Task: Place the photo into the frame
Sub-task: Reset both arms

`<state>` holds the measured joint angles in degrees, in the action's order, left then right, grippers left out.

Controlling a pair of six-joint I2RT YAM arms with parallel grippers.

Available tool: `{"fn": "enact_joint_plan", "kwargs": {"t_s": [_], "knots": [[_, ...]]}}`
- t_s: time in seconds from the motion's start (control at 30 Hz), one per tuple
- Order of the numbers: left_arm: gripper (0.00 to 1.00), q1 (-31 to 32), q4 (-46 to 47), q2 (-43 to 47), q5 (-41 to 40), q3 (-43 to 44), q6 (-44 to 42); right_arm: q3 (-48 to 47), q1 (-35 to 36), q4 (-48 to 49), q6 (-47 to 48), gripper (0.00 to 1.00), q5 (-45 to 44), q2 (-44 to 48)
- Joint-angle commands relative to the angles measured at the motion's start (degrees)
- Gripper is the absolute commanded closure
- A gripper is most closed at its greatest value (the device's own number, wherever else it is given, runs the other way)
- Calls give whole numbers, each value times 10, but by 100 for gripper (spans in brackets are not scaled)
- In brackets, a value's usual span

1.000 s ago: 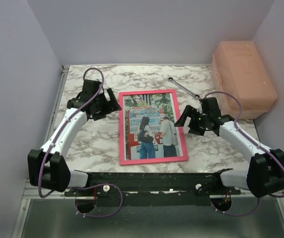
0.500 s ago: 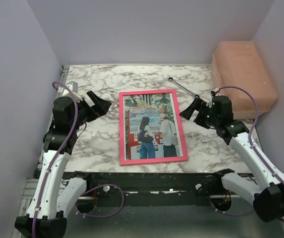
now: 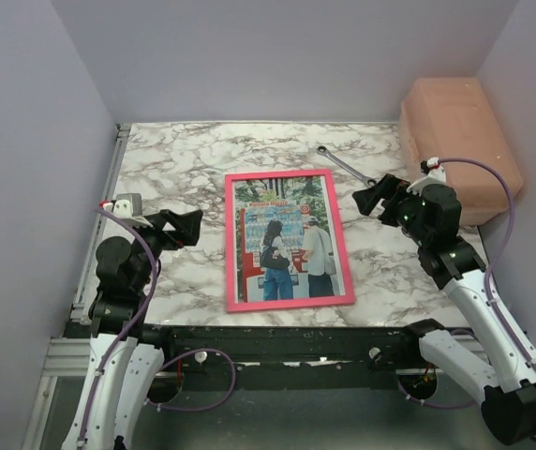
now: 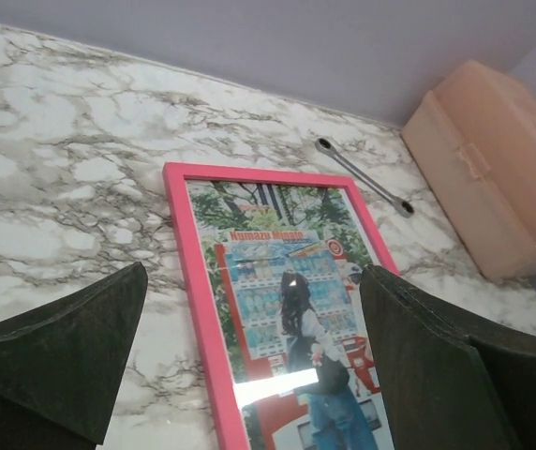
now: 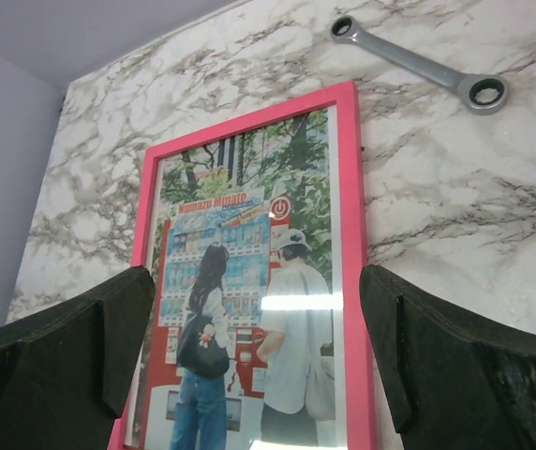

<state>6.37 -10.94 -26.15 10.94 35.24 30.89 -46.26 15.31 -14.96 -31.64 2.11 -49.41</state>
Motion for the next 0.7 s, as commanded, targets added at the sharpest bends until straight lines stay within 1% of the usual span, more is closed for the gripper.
{"fn": "enact_joint_plan", "kwargs": {"t_s": [0.0,0.1,0.17,0.2,0.3,0.37,0.4,0.47,0.57,0.67], "knots": [[1,-3,69,31,-17,-54,-107,40,2,73,57,0,-60,14],[2,-3,70,36,-23,-82,-149,93,1,144,100,0,-82,24],[1,-3,82,36,-29,-103,-176,134,2,213,139,0,-115,31],[2,-3,95,36,-28,-118,-194,161,2,254,159,0,-150,34],[2,-3,162,32,-39,-169,-248,257,1,395,178,2,-311,31],[1,-3,208,22,-63,-192,-267,334,2,537,227,4,-373,11],[2,-3,230,10,-76,-199,-273,366,1,610,245,4,-378,-5],[2,-3,255,-17,-104,-204,-267,421,2,708,252,6,-377,-41],[2,-3,315,-75,-150,-216,-273,449,2,773,235,7,-349,-105],[1,-3,433,-154,-180,-243,-267,443,1,848,236,7,-323,-194]]}}
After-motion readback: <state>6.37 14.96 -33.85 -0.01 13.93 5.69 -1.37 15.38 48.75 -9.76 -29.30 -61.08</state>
